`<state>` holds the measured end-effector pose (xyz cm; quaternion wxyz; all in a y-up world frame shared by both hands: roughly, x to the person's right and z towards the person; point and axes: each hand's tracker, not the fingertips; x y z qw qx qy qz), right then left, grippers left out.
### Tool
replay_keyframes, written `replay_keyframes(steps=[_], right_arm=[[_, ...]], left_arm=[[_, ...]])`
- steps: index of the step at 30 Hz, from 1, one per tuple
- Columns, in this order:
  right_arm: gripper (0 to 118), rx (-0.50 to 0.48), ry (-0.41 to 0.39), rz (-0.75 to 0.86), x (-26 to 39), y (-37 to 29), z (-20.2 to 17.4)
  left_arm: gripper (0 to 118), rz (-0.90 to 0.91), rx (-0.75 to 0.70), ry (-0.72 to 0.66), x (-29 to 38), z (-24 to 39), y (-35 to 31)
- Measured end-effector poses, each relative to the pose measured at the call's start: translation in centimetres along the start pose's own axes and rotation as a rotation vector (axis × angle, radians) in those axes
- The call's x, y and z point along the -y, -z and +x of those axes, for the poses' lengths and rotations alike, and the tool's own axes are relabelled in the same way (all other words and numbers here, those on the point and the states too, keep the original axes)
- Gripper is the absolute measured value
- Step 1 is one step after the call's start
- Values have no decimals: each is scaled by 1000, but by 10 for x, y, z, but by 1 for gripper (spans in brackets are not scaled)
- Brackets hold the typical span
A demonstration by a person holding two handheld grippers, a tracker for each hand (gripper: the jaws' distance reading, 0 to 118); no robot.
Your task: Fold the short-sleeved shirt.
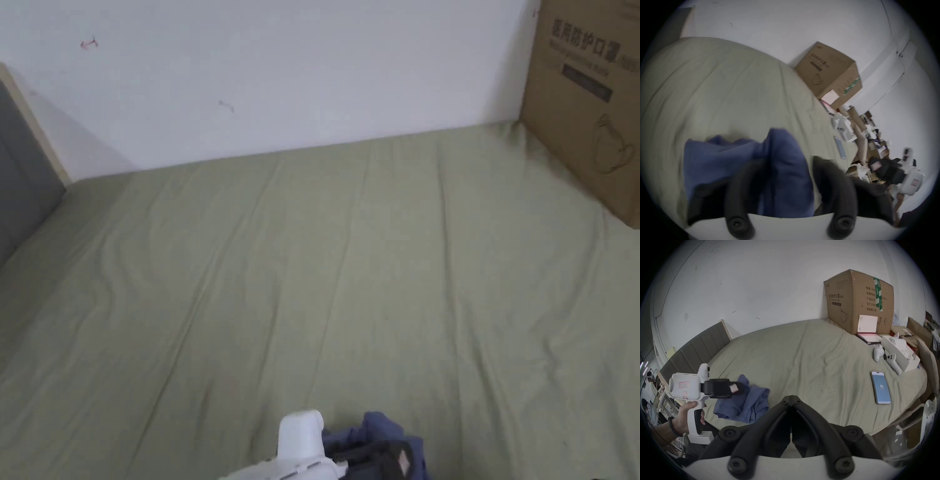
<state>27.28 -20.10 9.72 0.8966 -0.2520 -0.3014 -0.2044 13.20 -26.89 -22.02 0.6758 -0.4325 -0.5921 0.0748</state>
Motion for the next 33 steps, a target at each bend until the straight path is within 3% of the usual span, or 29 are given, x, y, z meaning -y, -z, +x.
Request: replay_keyframes(steps=[4, 5, 6, 7, 9, 13, 19, 20, 23, 25, 28, 33], right_arm=[[0, 1, 37, -16, 7, 5, 6], [0, -1, 41, -19, 8, 6, 6], [0, -1, 41, -21, 9, 6, 5], [0, -1, 42, -24, 10, 6, 4], [0, -3, 40, -34, 12, 7, 3], [0, -22, 40, -60, 15, 12, -2], [0, -149, -51, -203, 18, 64, -30], [0, -181, -77, -220, 16, 78, -36], [0, -247, -124, -263, 6, 122, -60], [0, -292, -144, -323, 1, 155, -75], [0, -160, -294, -498, 9, 199, -92], [0, -148, -294, -461, 15, 195, -99]], left_arm=[[70, 87, -53, -81, -7, -6, -19], [59, 91, -17, -122, -5, -12, -18], [21, 66, 34, -159, -3, -17, -10], [0, 54, -23, -156, 3, -15, -2], [0, -29, -1, -116, 11, -15, 22], [0, -206, -109, -4, 32, -13, 65], [0, -114, -89, 1, 26, -7, 44], [5, -74, -92, -20, 23, -7, 29], [61, 2, -34, -101, 13, -21, -28], [80, 57, -49, -123, 13, -36, -69], [95, 76, -62, -201, 15, -69, -104], [96, 64, -40, -372, 27, -109, -92]])
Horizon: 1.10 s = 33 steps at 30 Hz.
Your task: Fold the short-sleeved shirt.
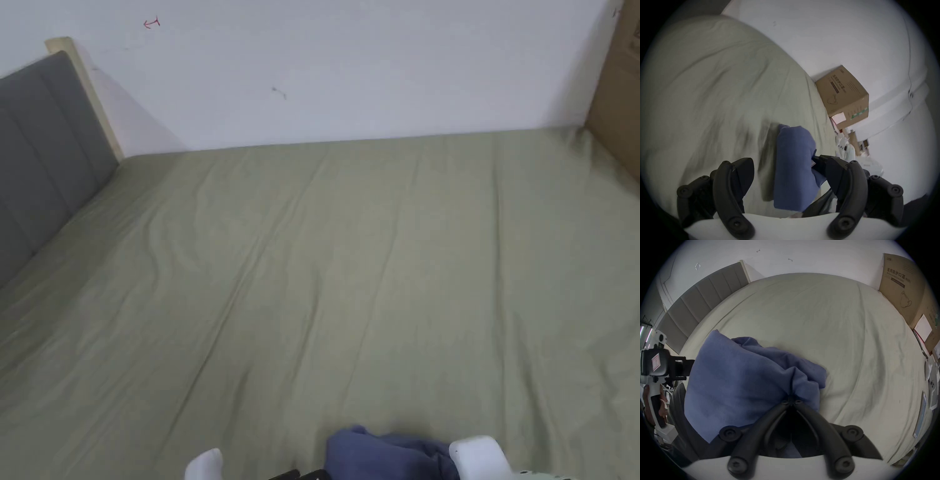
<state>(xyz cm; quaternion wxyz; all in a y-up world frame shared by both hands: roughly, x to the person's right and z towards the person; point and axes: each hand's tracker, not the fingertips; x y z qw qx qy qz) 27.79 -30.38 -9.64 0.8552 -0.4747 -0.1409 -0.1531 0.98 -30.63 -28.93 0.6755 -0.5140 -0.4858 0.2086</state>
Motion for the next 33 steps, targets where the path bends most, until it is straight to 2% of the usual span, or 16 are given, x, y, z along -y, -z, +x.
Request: replay_keyframes(steps=[4, 8, 9, 10, 11, 14, 17, 19, 23, 25, 28, 31, 33], right_arm=[[0, 8, 13, 4, 1, -2, 0], [0, -7, 30, 0, 0, -2, 3], [0, -7, 30, 1, 0, -3, 2], [0, -5, 30, 3, 1, -2, 3], [0, -5, 30, 6, 1, -3, 3], [0, -29, 47, 33, 1, -13, 6], [0, -97, 105, 183, 2, -48, 9], [0, -126, 122, 231, 1, -70, 14], [0, -138, 152, 229, 8, -87, 21], [0, -147, 188, 217, 15, -89, 25], [0, -135, 215, 205, 24, -87, 28], [0, -125, 247, 181, 31, -81, 34], [0, -132, 265, 167, 32, -81, 38]], left_arm=[[96, -71, 75, -74, 3, -6, 43], [93, -113, 52, -27, 6, 5, 74], [79, -111, 30, -19, 6, 10, 75], [42, -109, -41, 15, 6, 13, 76], [39, -112, -90, 45, 6, 15, 77], [36, -113, -44, 26, 3, 15, 69], [35, -54, 29, -14, -16, 14, 32], [35, 17, -22, 22, -39, 4, -16], [35, 87, -149, -18, -90, -52, -115], [35, 111, -272, -35, -115, -85, -160], [35, 121, -342, -108, -139, -125, -197], [35, 183, -406, -169, -155, -152, -205], [38, 191, -473, -160, -163, -168, -209]])
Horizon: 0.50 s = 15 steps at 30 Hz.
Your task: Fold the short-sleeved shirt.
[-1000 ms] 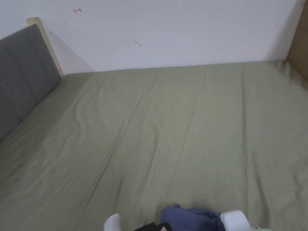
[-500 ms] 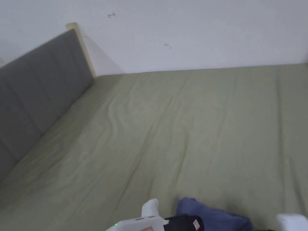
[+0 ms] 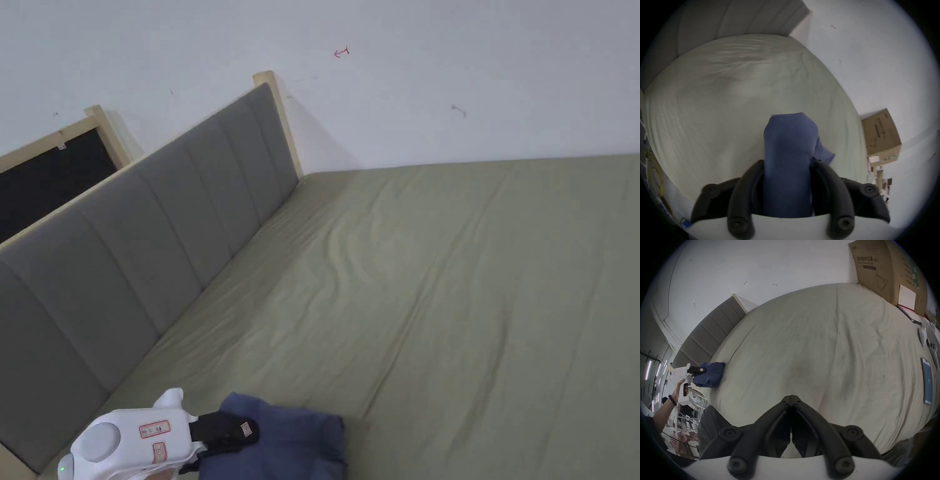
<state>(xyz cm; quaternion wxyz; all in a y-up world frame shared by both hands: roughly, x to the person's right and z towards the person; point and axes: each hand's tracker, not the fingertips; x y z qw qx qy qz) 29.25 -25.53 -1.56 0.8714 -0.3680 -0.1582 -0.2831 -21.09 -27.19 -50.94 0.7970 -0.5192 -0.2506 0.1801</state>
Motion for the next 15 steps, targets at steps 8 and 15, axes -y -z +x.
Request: replay_keyframes(steps=[8, 15], right_arm=[[0, 93, -40, 136, -15, -35, 14], [0, 180, -173, 457, -36, -83, -7]], left_arm=[[94, 343, -352, 305, 11, 27, -79], [94, 640, -176, 597, 150, 195, -121]])
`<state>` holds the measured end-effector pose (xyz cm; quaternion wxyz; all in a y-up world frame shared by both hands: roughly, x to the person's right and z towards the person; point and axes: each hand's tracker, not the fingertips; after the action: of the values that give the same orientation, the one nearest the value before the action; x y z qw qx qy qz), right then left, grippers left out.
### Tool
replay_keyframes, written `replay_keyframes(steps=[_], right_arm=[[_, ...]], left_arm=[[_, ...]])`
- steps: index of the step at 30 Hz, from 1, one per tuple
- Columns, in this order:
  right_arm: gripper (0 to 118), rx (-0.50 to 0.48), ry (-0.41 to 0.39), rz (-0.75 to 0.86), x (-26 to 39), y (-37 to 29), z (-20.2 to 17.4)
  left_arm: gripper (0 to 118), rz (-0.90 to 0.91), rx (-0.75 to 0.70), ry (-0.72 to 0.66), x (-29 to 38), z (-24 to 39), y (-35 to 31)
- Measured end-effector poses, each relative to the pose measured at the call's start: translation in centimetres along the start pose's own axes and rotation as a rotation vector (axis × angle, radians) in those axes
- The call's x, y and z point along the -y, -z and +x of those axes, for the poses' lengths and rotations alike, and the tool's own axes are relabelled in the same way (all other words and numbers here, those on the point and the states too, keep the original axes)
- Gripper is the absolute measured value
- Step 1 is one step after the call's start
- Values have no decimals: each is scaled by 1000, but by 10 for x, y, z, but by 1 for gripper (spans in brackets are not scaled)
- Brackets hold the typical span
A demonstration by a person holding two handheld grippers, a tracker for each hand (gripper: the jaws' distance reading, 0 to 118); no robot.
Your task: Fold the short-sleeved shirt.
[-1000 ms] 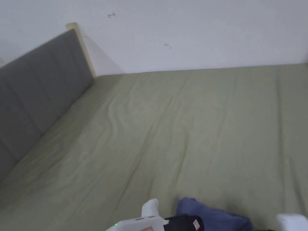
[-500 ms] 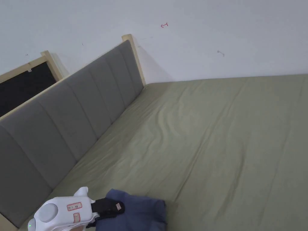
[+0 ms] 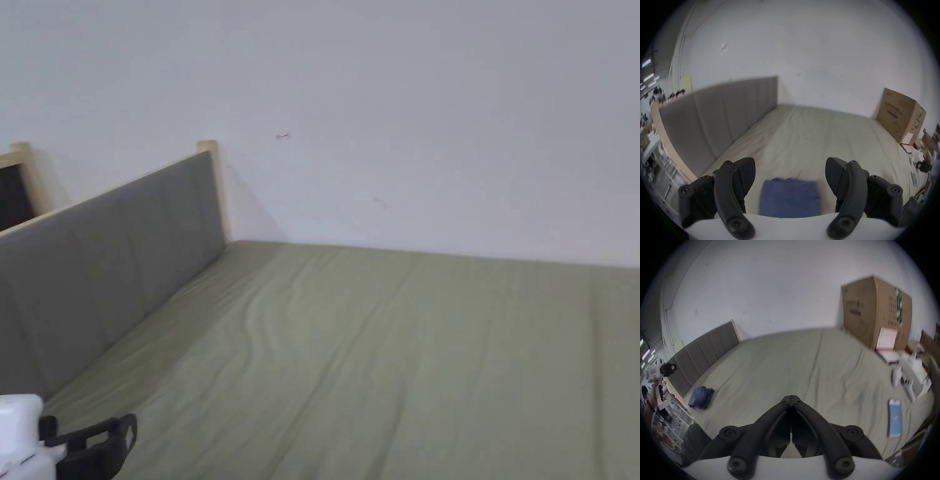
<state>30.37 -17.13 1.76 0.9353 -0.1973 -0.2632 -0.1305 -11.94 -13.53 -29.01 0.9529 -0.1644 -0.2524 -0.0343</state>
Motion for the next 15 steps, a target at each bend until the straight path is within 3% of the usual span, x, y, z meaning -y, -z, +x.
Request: replay_keyframes(steps=[1, 6, 8, 9, 11, 13, 15], right_arm=[[0, 13, -22, 46, -8, -6, -5], [0, 69, -131, 210, -32, -27, -25], [0, 81, -155, 236, -36, -31, -31], [0, 82, -156, 237, -37, -32, -33], [0, 82, -154, 251, -37, -32, -36], [0, 83, -153, 256, -36, -33, -38], [0, 111, -160, 261, -35, -35, -39]], left_arm=[[94, 57, 35, 9, -45, -15, 12], [92, 204, 167, 72, -51, 75, -7], [82, 210, 197, 104, -53, 108, -12], [73, 225, 205, 120, -52, 116, -14], [39, 217, 229, 168, -54, 139, -17], [33, 217, 253, 178, -51, 152, -22], [1, 235, 248, 212, -49, 161, -27]])
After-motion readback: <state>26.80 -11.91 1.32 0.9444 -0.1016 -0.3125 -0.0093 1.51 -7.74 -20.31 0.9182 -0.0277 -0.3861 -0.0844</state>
